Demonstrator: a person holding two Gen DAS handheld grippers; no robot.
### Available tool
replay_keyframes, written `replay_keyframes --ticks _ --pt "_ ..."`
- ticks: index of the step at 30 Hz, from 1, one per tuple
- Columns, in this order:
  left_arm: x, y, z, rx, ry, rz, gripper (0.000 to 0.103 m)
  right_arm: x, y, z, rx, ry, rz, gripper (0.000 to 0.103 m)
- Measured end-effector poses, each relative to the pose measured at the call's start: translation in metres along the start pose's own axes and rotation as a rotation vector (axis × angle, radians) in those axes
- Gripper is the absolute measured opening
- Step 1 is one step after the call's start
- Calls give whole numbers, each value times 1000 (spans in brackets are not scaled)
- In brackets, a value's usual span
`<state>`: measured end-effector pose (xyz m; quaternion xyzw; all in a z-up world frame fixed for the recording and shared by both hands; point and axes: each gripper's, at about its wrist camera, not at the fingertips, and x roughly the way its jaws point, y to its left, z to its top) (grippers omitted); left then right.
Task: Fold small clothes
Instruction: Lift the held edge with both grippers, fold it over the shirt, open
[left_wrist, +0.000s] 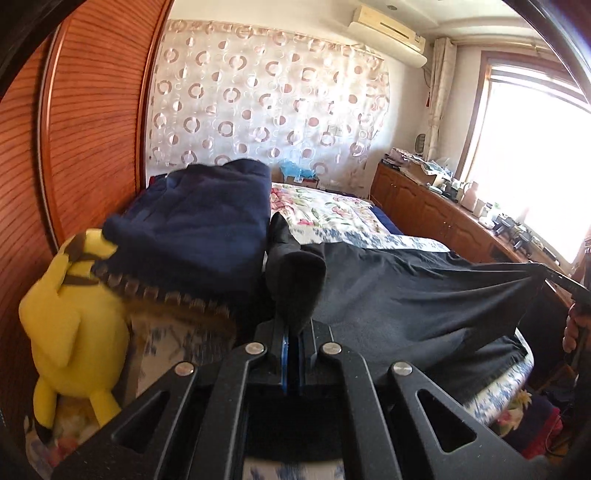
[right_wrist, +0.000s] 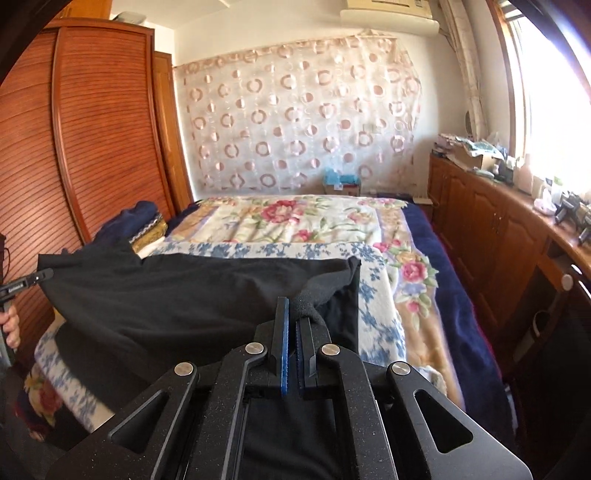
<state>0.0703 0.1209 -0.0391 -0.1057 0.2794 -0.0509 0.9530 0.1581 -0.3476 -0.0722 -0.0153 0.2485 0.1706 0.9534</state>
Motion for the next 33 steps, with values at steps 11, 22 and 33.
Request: replay_keyframes --ticks 11,22,33 --pt "15 10 -55 -15 120 75 1 6 -8 -74 24 168 -44 0" --pt "15 11 -60 -12 145 93 34 8 -15 -94 53 203 -97 7" --pt "5 8 -51 30 125 118 54 -8 3 -78 -15 150 -124 25"
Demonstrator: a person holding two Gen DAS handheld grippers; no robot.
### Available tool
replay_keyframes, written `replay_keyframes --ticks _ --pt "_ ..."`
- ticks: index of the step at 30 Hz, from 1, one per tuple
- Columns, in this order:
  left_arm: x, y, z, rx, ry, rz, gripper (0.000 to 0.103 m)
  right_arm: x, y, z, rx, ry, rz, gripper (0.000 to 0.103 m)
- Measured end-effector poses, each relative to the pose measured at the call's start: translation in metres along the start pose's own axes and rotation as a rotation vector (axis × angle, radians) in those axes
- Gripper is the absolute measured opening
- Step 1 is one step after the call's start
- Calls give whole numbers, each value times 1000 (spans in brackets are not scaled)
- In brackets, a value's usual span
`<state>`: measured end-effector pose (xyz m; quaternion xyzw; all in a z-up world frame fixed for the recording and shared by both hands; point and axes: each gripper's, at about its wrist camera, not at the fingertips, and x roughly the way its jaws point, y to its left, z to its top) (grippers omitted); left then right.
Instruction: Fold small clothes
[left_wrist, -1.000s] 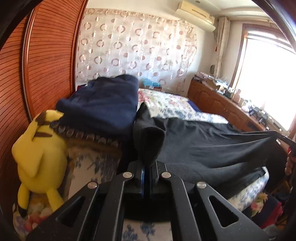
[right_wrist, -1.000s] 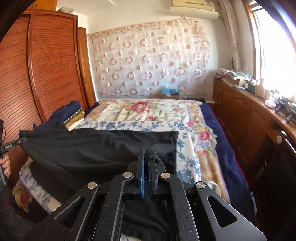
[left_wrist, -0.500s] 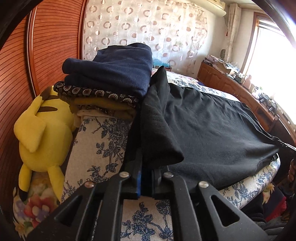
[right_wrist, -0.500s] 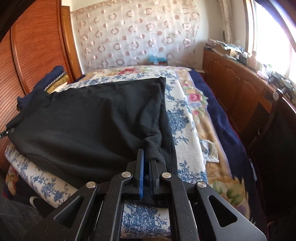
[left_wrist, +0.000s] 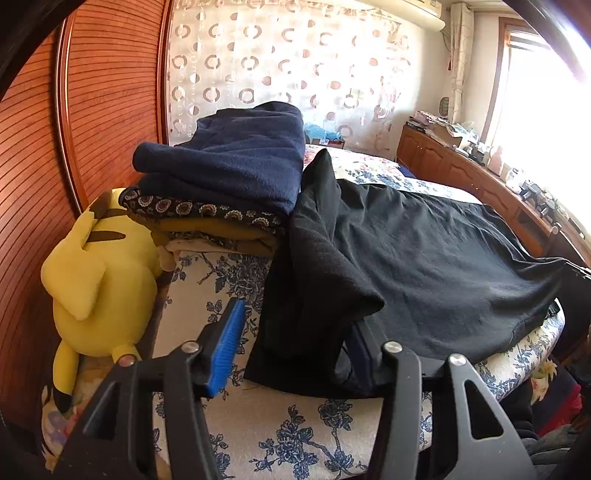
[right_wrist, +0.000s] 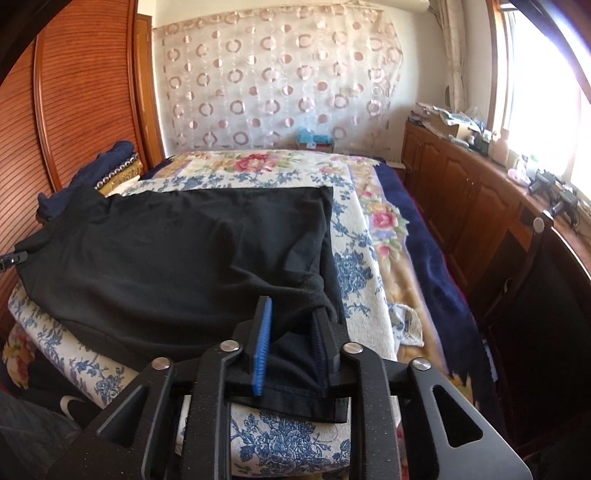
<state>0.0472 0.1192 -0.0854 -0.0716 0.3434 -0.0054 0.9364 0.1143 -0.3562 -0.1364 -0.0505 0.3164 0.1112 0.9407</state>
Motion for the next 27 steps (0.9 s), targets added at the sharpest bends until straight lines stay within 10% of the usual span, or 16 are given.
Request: replay_keyframes --ticks 7,27 --pt "-8 -9 3 25 -22 7 55 -8 7 6 -15 -32 -15 47" --pt "14 15 -9 -29 44 68 55 62 88 -9 -94 81 174 52"
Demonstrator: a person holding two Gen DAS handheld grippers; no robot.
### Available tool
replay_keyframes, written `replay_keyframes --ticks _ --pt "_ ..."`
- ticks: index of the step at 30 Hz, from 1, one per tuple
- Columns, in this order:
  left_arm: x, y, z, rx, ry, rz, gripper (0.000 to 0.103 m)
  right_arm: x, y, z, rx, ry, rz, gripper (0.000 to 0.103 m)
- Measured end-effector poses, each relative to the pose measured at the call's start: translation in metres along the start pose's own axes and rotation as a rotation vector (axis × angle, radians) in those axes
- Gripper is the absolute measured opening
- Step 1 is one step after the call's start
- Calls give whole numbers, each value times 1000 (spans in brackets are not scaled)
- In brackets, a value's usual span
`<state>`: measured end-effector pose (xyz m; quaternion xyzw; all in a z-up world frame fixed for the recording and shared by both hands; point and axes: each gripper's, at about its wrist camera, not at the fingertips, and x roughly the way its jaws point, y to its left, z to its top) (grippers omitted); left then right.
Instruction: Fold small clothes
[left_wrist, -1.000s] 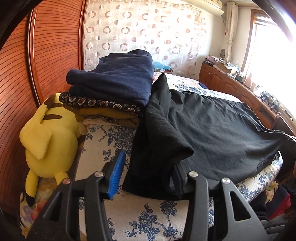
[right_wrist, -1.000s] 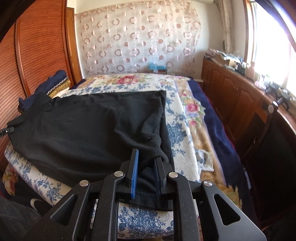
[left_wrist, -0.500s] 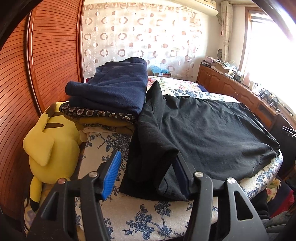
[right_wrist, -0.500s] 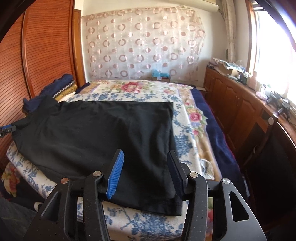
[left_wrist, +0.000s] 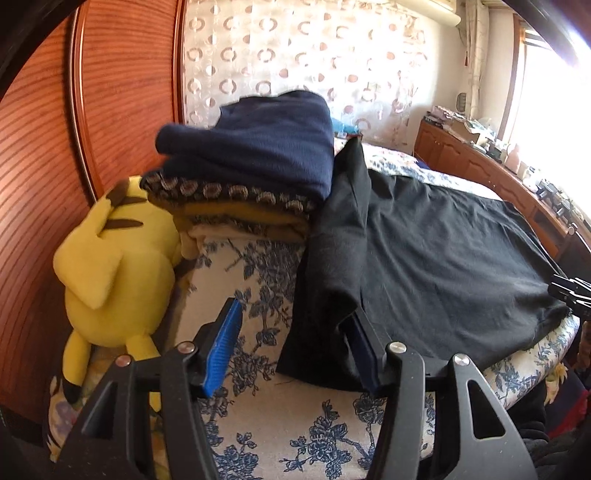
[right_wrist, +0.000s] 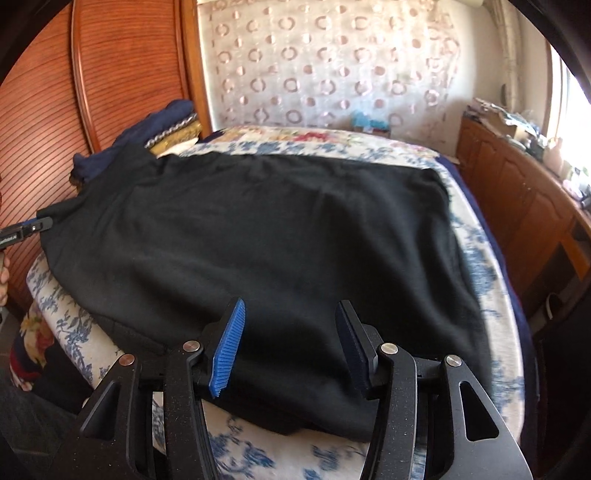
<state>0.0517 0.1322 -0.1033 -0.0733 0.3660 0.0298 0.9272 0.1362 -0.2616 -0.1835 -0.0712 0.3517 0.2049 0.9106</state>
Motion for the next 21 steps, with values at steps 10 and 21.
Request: replay_keyframes --ticks 10,21 --pt "19 -5 -8 -14 51 -34 55 23 6 -5 -18 41 -6 53" --pt "24 -4 -13 -25 61 -90 44 24 5 -10 -27 21 -58 78"
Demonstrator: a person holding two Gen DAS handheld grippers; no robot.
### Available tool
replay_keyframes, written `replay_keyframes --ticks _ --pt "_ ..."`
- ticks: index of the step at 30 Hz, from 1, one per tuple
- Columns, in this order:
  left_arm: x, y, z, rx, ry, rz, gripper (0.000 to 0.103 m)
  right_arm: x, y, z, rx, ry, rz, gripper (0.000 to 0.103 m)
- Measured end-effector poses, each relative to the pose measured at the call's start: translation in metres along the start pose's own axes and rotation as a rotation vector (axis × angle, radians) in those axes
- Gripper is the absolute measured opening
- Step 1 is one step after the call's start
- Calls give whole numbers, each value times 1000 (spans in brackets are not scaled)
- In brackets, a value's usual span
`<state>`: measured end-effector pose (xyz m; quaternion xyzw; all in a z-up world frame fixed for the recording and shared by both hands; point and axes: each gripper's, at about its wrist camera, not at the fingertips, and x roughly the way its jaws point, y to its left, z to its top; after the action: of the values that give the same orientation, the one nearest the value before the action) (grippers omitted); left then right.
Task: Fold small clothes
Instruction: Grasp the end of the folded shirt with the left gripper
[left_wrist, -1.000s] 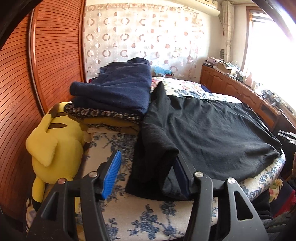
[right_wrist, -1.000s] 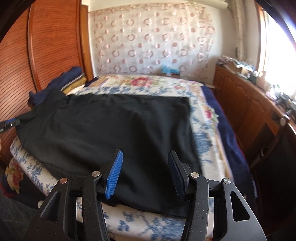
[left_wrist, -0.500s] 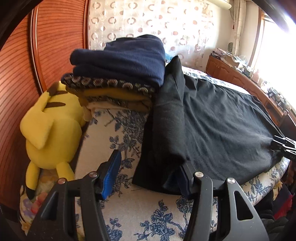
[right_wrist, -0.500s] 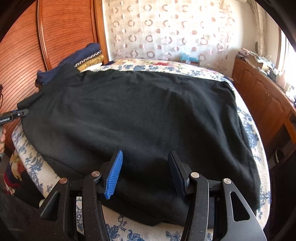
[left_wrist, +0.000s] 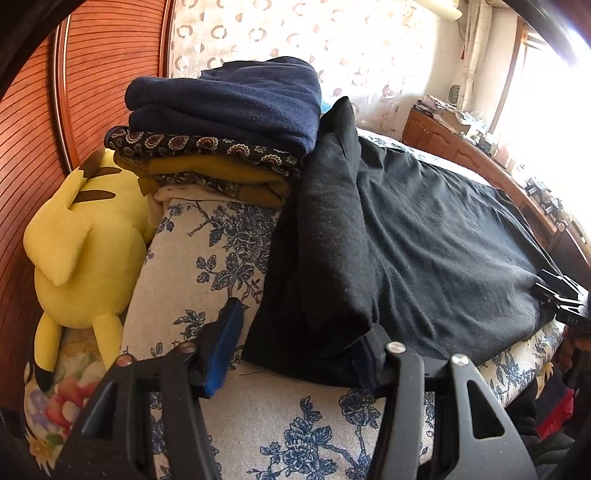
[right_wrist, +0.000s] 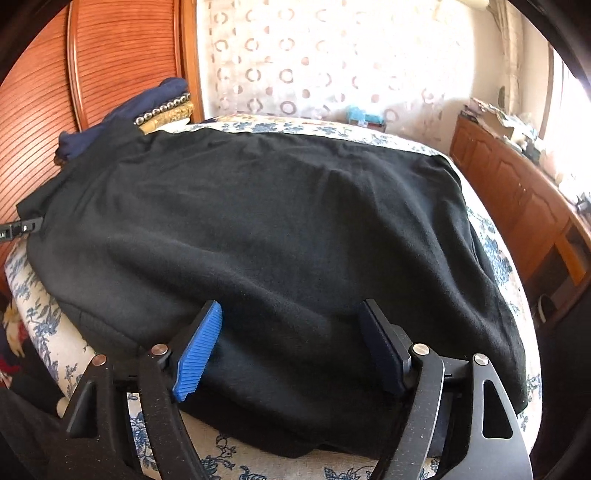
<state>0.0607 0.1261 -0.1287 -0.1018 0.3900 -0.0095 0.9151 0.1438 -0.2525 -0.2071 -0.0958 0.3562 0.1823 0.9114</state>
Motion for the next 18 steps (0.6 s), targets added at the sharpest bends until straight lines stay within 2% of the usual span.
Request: replay_keyframes --ticks 2,4,6,9,12,18 --pt "0 -1 1 8 5 -15 32 0 0 -1 3 -6 -4 79" --pt "1 -3 1 14 15 -34 15 -1 -1 -2 3 -12 -3 79" --pt "1 -7 4 20 16 -48 9 -1 0 -4 2 -15 -2 79" --pt "-9 -20 13 27 -24 -154 7 -1 -1 -3 -2 -6 4 79" --pt "-23 -52 31 88 -75 -200 7 -8 -4 -2 -2 -12 15 76" --pt "-35 -127 72 198 -147 -328 7 -40 -35 -2 55 -76 -29 76"
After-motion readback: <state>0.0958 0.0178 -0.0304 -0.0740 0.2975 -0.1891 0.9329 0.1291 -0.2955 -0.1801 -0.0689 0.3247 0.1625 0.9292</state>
